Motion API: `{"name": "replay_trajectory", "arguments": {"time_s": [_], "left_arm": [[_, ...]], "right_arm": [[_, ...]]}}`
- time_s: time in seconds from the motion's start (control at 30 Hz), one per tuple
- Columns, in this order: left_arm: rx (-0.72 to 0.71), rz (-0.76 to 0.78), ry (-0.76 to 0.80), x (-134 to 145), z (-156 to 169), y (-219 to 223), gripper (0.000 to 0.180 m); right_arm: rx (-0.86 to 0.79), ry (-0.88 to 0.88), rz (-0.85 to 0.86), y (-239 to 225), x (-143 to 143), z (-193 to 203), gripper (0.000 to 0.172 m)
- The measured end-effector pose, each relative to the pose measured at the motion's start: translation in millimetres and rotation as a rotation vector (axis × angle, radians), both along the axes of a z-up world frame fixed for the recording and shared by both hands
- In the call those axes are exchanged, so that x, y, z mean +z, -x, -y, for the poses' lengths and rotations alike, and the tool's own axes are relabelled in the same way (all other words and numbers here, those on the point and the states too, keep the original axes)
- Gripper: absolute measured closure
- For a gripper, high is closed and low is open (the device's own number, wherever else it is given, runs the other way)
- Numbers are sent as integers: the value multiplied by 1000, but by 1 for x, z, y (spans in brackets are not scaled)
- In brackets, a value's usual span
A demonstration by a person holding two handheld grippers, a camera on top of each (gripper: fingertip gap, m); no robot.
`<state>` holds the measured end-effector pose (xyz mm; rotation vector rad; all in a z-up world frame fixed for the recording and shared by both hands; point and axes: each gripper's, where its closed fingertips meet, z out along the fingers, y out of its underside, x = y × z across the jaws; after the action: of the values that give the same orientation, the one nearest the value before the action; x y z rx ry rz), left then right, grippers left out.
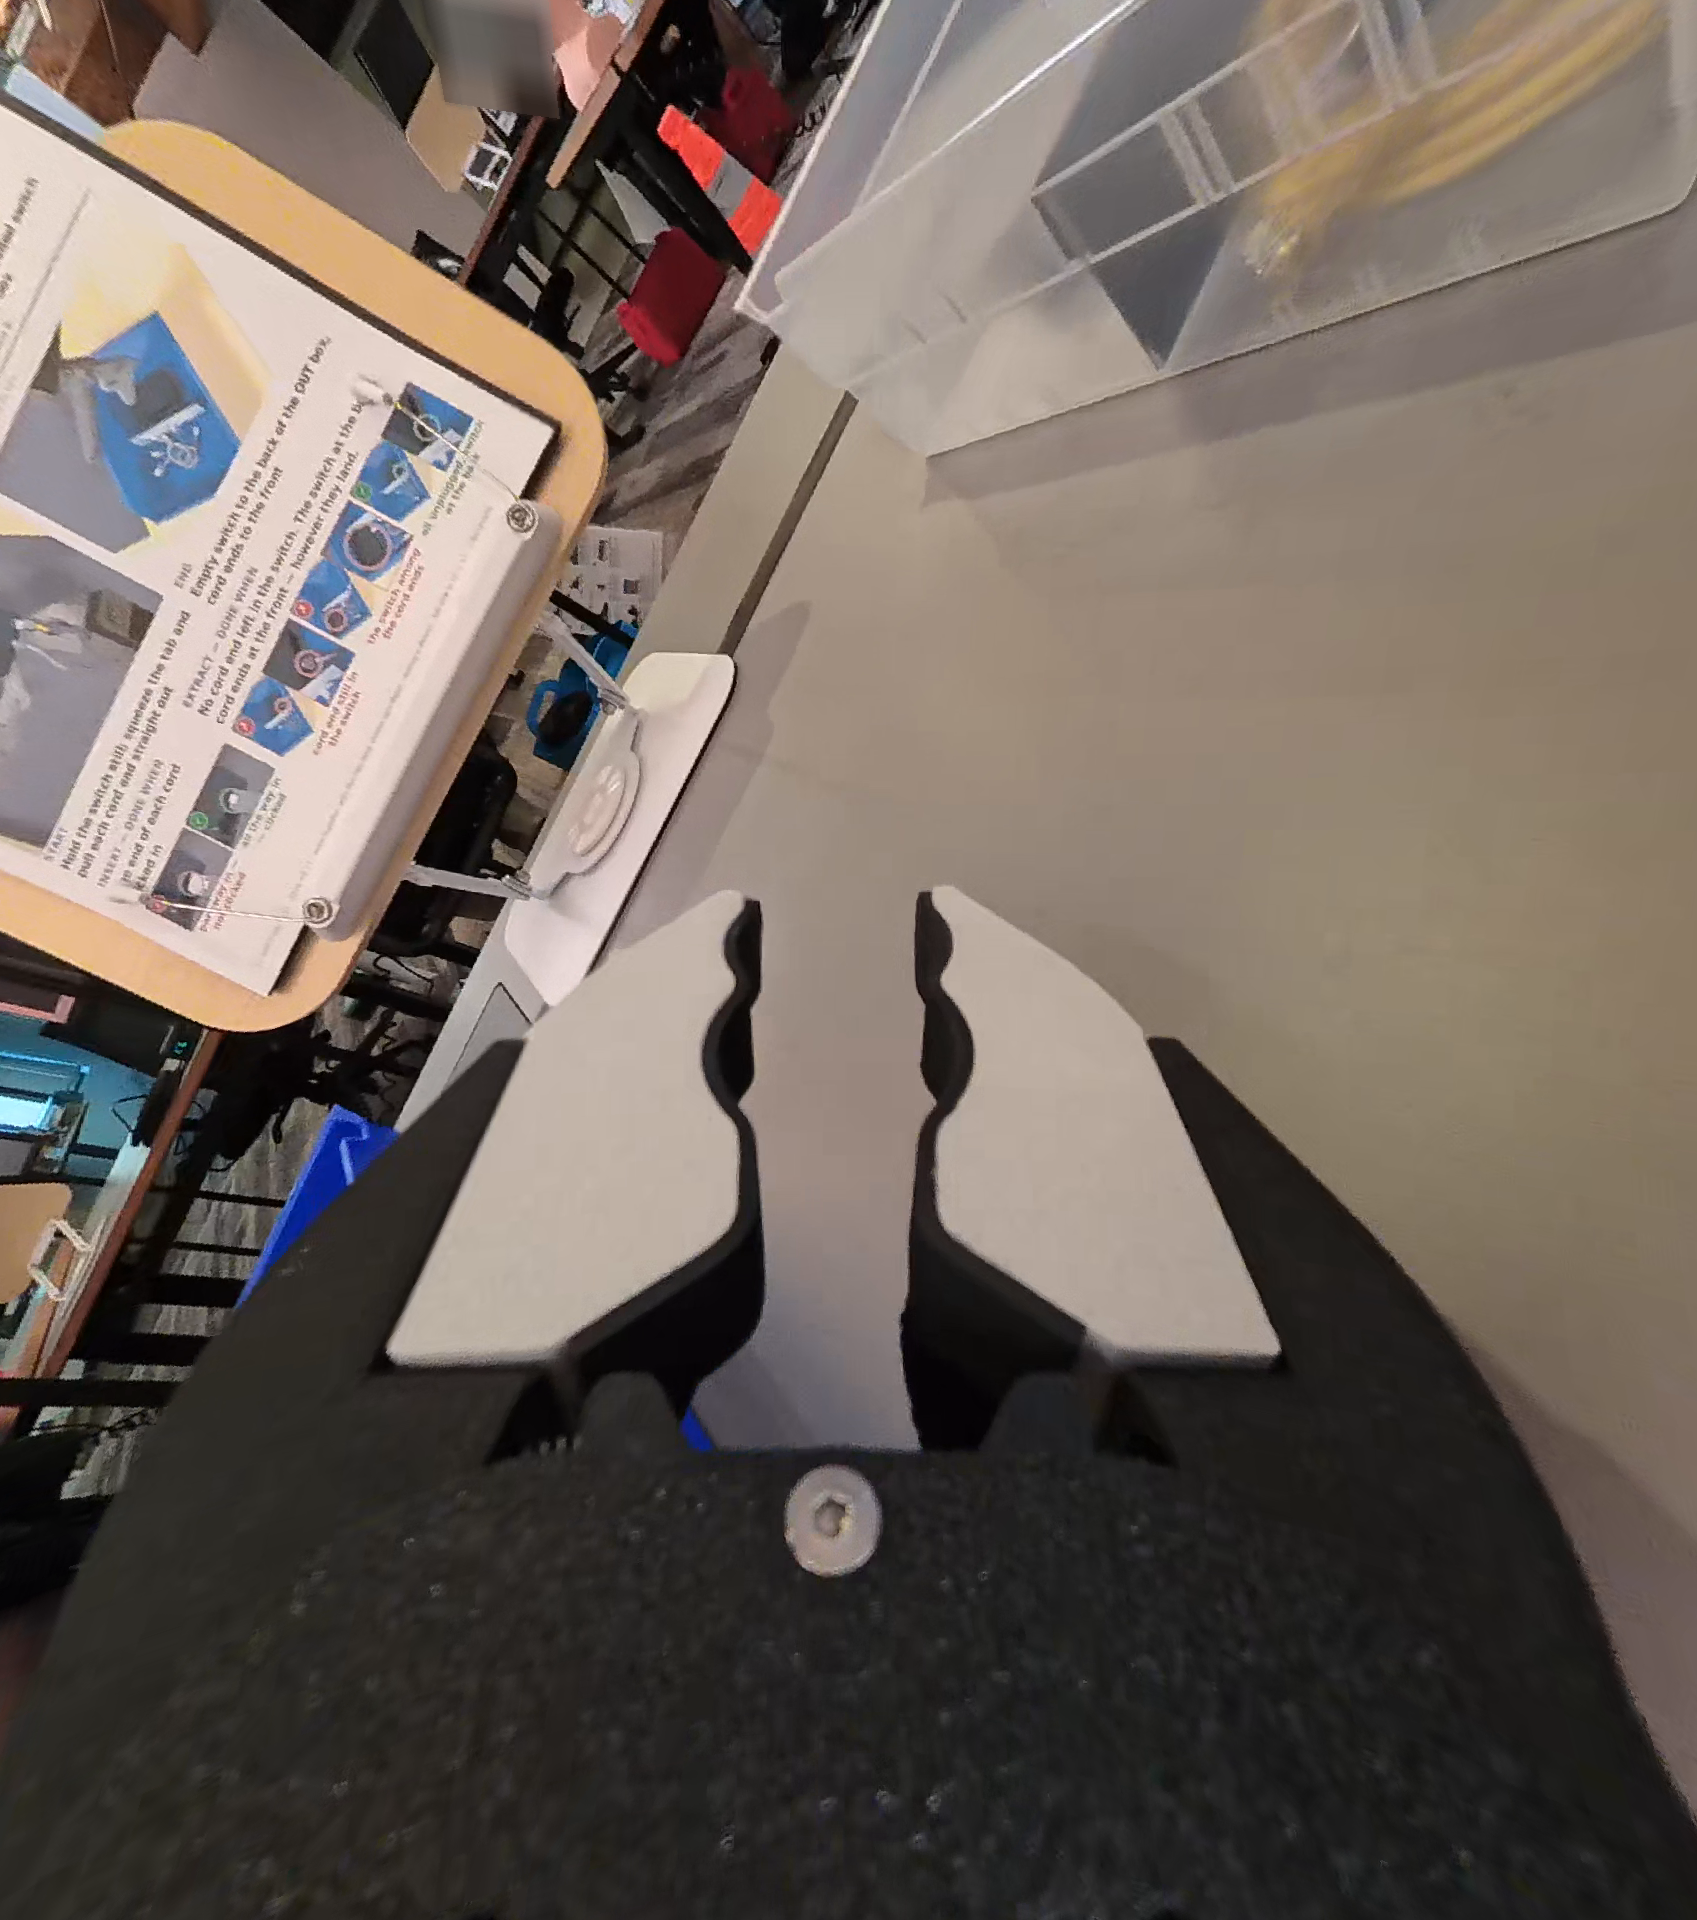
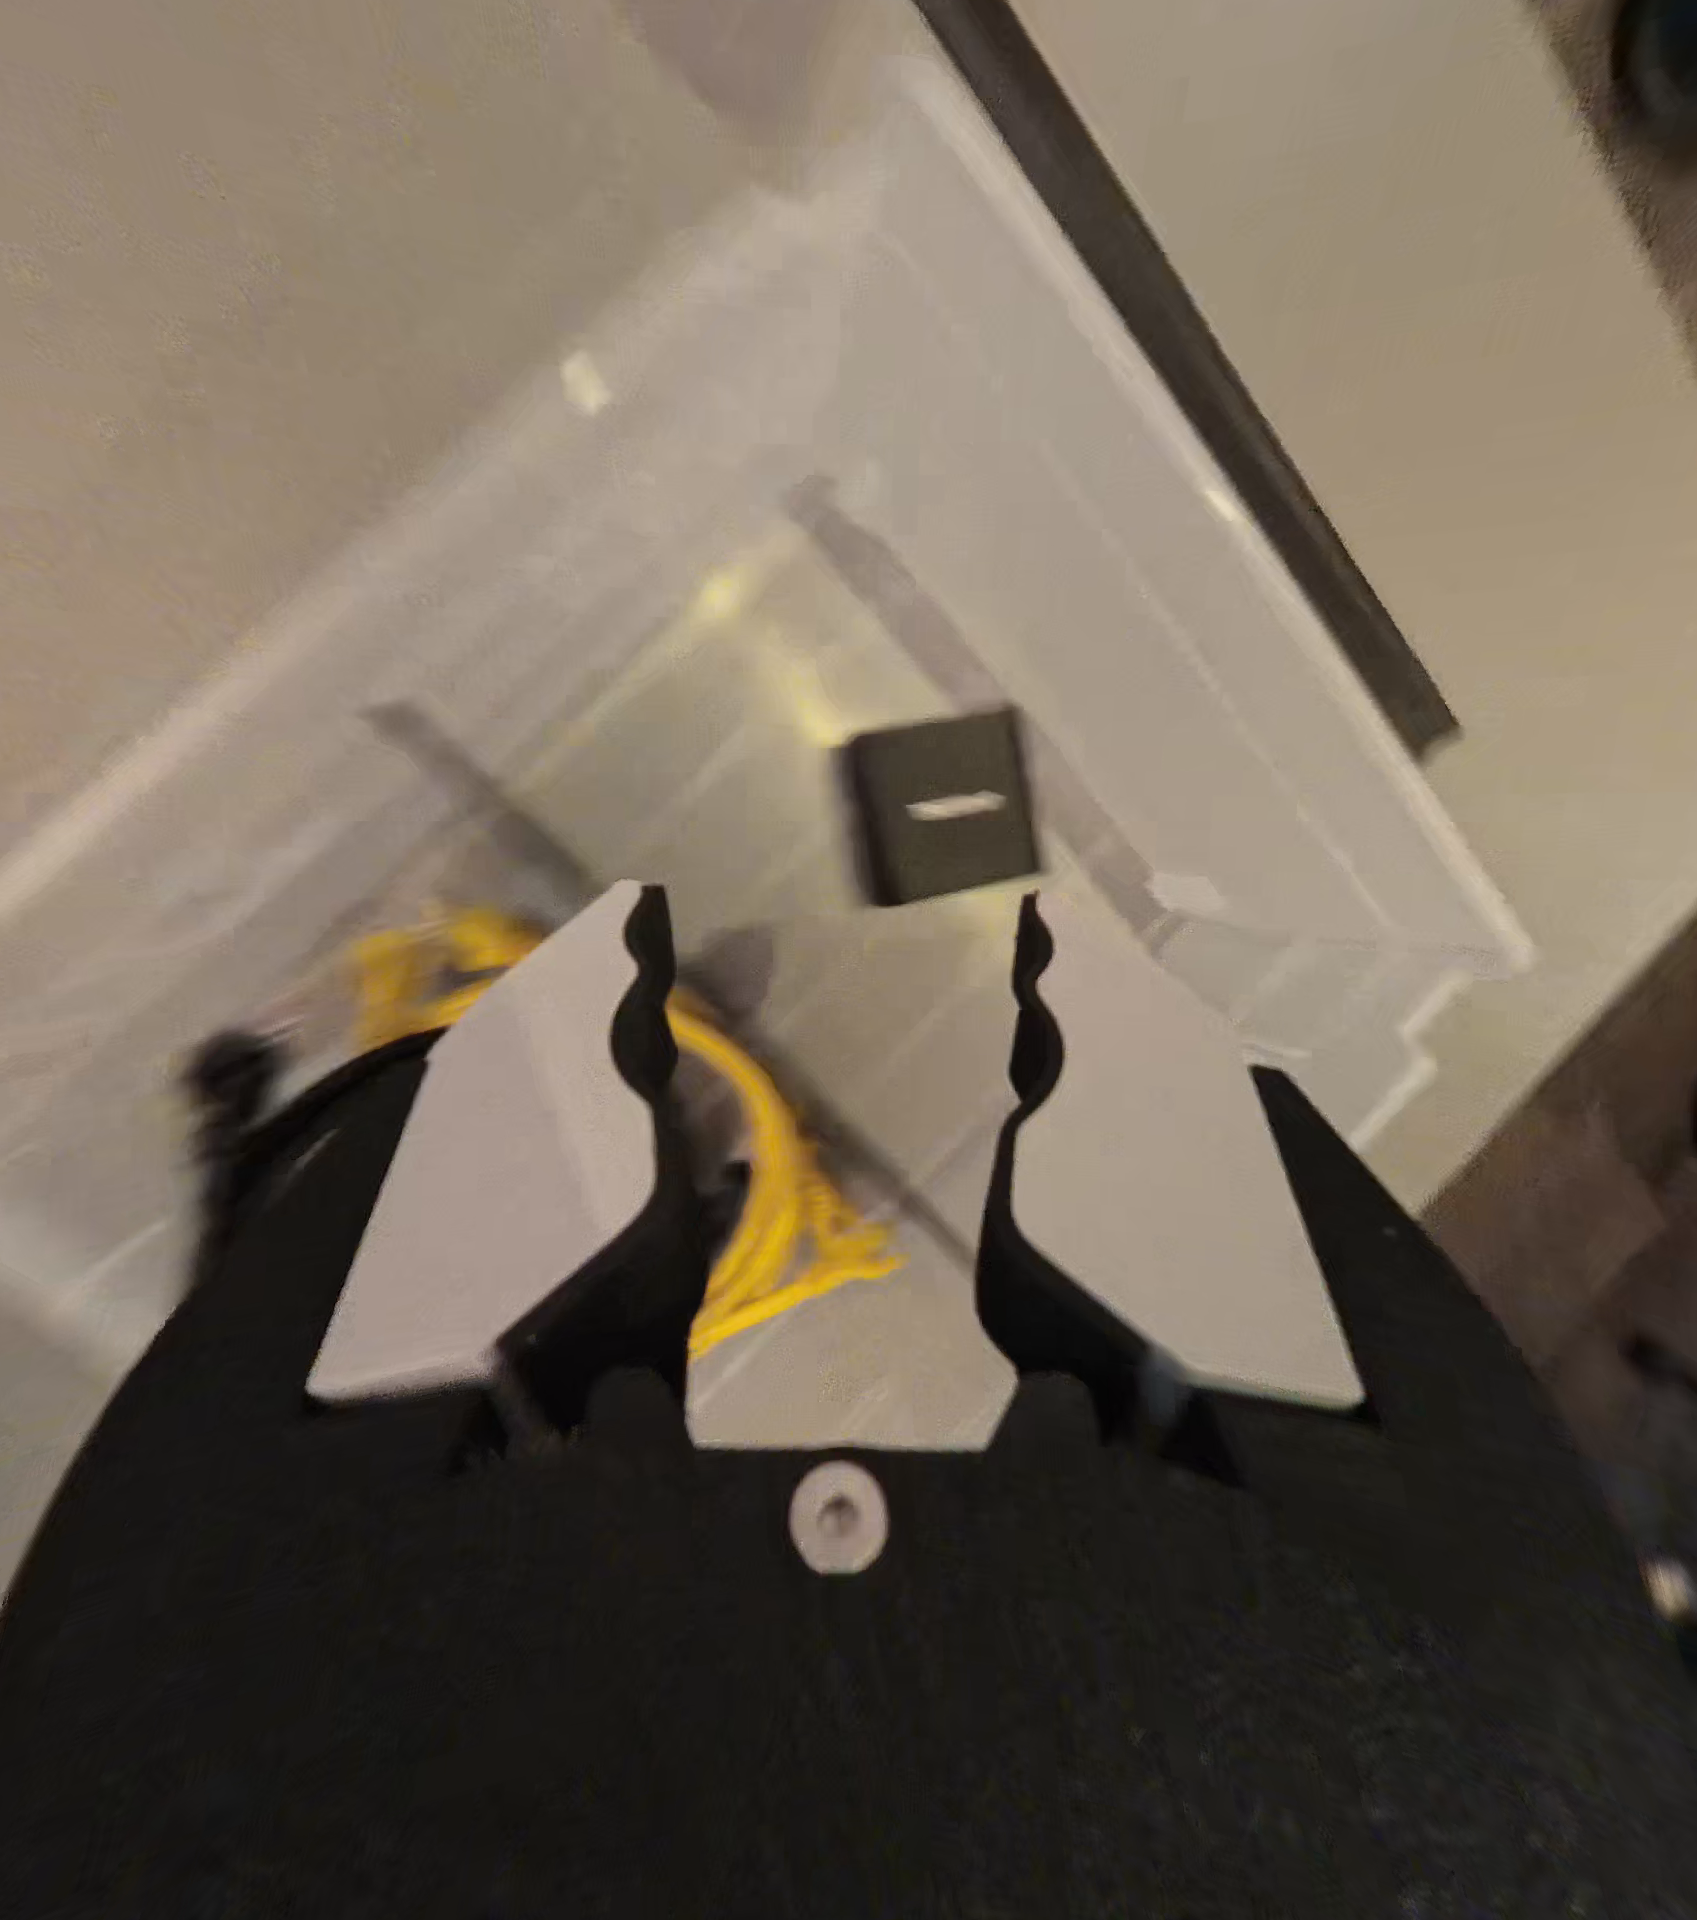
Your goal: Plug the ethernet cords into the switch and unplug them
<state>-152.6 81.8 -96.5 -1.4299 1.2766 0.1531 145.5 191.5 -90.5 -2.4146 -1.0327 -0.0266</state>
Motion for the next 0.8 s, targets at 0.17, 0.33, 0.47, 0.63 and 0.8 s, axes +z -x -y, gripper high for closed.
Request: {"name": "replay_trajectory", "arguments": {"time_s": [0.17,0.33,0.47,0.63,0.8], "left_arm": [[18,4,46,-3,-4,1,153],[-1,-11,50,-9,-1,-5,154],[0,-41,58,-18,-2,-10,156],[25,-59,31,-19,-7,-3,157],[31,-25,44,-13,-9,1,158]], "right_arm": [[292,231,-235,52,-4,156,116],[202,169,-144,25,-33,162,123],[232,263,-118,22,-44,162,166],[260,111,11,10,-15,165,167],[188,-164,182,0,30,155,167]]}}
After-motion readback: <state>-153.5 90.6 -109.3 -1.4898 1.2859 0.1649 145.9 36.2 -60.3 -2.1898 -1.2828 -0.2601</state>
